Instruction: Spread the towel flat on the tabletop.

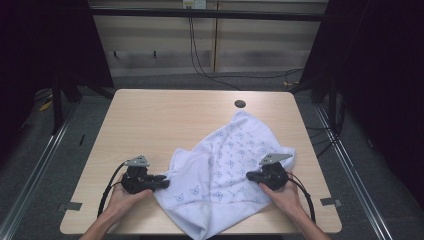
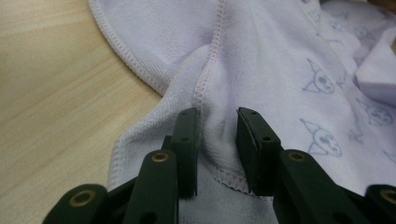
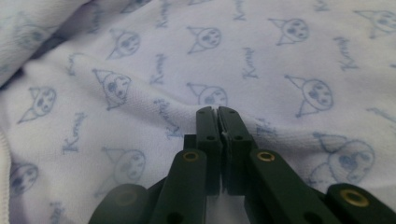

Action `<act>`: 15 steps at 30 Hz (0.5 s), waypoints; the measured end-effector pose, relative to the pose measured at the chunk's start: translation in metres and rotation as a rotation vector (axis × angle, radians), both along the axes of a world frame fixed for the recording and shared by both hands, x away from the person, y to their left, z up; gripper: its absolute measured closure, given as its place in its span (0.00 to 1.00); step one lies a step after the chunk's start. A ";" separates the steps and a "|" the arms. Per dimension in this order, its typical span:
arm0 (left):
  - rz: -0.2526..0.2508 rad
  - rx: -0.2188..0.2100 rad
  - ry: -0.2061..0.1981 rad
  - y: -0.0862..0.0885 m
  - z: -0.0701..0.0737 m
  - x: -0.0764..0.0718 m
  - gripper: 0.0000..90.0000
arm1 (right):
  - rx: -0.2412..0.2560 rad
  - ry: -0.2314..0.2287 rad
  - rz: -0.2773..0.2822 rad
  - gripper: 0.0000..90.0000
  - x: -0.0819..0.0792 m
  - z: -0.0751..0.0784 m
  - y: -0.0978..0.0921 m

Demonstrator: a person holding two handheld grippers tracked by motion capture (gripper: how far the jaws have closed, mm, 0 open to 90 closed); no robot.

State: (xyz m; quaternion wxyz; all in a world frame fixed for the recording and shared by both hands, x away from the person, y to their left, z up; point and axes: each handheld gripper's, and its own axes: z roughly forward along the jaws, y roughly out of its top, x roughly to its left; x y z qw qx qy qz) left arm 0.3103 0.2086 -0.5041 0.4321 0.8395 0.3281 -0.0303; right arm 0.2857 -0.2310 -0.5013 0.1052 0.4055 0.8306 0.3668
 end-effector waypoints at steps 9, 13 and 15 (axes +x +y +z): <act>-0.034 0.012 0.004 -0.016 0.005 -0.019 0.80 | -0.014 -0.019 -0.132 0.99 0.062 -0.003 -0.010; -0.087 -0.011 0.049 -0.027 0.006 -0.036 0.78 | -0.017 -0.014 -0.169 0.98 0.078 -0.002 -0.009; -0.113 -0.026 0.032 -0.030 0.011 -0.045 0.77 | 0.005 -0.023 -0.159 0.91 0.074 0.002 -0.007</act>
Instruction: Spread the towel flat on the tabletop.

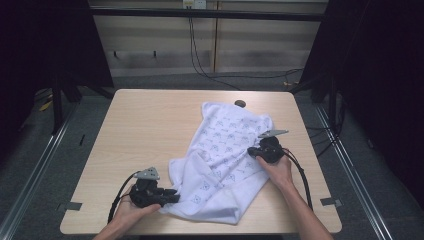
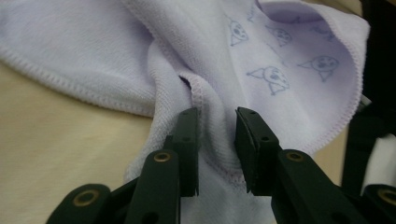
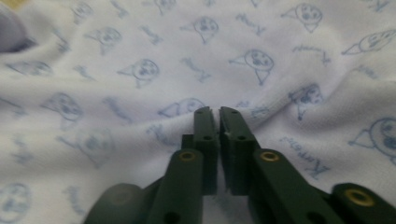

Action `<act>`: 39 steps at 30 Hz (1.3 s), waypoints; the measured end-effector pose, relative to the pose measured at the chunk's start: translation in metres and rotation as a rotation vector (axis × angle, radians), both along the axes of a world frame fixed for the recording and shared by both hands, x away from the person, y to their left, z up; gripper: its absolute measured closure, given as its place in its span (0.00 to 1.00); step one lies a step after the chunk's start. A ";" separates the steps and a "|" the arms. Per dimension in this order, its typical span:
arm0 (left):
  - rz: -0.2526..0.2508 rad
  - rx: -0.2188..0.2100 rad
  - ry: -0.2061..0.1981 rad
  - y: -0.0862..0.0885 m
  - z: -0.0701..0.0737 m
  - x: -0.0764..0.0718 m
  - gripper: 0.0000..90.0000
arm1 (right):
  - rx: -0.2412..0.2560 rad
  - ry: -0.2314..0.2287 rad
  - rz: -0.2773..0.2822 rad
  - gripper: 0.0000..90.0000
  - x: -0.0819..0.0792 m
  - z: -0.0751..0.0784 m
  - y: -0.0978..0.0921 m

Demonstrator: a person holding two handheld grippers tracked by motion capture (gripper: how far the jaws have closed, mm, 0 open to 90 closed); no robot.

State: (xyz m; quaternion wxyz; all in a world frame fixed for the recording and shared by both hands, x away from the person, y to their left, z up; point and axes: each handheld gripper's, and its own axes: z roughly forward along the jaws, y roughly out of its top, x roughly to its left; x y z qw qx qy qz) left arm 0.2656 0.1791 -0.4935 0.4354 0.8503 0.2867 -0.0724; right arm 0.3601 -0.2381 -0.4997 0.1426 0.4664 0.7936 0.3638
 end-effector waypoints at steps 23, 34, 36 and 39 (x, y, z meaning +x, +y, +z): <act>0.056 0.111 -0.107 0.003 -0.008 0.039 0.90 | 0.107 0.093 0.650 0.53 -0.118 0.008 0.161; 0.090 0.111 -0.092 0.005 -0.008 0.037 0.91 | 0.106 0.042 0.553 0.99 -0.117 0.018 0.139; 0.098 0.101 -0.075 0.008 -0.008 0.036 0.91 | 0.160 0.032 0.509 0.99 -0.116 0.028 0.120; 0.110 0.078 -0.047 0.015 -0.010 0.036 0.91 | 0.219 0.004 0.401 0.99 -0.114 0.039 0.076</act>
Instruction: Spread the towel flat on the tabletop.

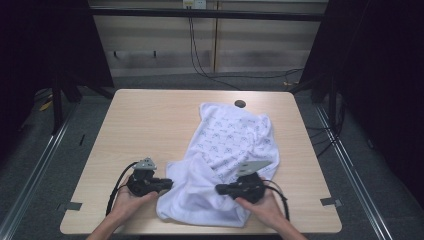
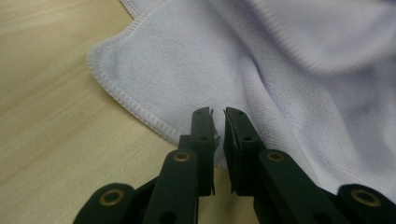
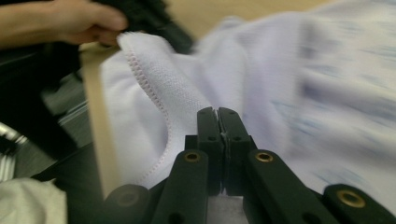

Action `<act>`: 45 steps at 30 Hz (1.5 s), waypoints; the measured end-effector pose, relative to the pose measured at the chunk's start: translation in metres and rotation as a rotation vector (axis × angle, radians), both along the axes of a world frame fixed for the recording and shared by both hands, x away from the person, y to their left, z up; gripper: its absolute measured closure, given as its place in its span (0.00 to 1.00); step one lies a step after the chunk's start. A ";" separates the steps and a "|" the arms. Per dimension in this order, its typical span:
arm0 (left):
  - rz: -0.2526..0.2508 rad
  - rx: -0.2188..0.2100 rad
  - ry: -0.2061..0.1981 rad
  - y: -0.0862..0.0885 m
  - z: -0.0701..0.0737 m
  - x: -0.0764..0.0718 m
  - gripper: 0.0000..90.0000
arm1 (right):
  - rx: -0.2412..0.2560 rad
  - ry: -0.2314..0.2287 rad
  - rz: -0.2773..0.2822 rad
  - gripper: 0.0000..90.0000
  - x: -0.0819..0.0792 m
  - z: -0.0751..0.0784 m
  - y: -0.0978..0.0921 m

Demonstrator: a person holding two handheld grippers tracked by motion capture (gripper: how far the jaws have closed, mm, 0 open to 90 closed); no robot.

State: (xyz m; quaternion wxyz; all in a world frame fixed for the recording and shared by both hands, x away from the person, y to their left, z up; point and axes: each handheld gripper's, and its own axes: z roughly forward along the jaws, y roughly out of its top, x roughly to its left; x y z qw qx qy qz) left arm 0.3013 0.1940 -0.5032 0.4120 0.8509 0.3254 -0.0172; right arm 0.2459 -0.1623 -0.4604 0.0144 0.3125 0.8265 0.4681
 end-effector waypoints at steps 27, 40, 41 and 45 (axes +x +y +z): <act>0.089 -0.020 -0.022 0.031 0.013 0.023 0.75 | -0.076 0.072 -0.185 0.64 0.078 -0.019 -0.058; 0.075 0.000 -0.004 0.024 0.001 0.033 0.66 | -0.099 0.137 -0.114 0.83 0.091 -0.040 -0.048; 0.070 0.021 -0.023 0.021 0.001 0.031 0.71 | -0.096 0.133 -0.106 0.94 0.087 -0.038 -0.048; 0.055 0.040 -0.024 0.019 0.001 0.030 0.88 | -0.069 0.105 -0.122 0.98 0.080 -0.029 -0.053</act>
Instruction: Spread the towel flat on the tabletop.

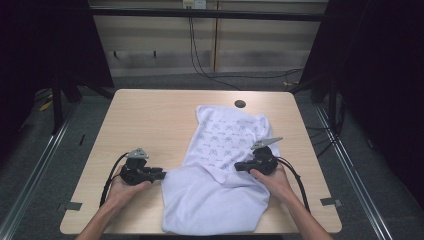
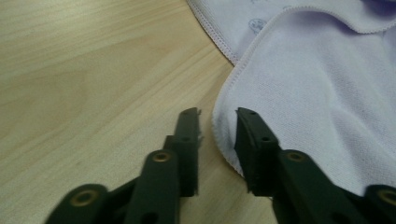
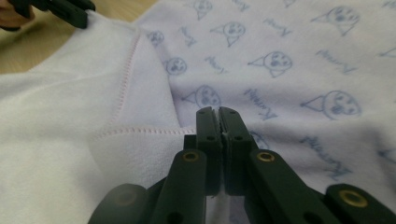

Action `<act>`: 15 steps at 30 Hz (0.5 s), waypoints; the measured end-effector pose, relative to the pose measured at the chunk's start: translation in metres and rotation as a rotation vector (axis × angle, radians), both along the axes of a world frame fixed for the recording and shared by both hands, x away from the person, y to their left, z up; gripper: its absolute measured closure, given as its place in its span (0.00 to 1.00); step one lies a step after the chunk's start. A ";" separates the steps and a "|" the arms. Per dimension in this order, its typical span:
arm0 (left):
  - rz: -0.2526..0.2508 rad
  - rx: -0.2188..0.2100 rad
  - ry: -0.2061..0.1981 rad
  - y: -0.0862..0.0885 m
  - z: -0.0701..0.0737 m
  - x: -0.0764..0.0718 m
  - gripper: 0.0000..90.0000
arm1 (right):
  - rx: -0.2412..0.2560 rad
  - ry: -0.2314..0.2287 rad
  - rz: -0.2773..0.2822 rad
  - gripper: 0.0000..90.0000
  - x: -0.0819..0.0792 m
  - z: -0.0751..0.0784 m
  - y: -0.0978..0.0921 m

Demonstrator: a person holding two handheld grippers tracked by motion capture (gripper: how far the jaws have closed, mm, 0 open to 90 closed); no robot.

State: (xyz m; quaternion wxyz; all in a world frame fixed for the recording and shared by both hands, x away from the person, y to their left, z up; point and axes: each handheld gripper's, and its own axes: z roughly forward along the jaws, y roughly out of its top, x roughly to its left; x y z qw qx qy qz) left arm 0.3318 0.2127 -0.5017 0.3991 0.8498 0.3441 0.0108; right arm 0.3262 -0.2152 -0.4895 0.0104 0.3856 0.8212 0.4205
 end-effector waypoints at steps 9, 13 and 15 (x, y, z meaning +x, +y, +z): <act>0.013 -0.122 -0.097 0.003 0.038 0.009 0.99 | 0.105 -0.140 -0.162 0.99 -0.005 0.045 -0.046; 0.069 -0.234 -0.170 0.012 0.077 0.019 0.99 | 0.142 -0.197 -0.205 0.99 -0.004 0.074 -0.061; 0.086 -0.246 -0.214 0.016 0.098 0.021 0.99 | 0.159 -0.235 -0.204 0.99 -0.007 0.094 -0.063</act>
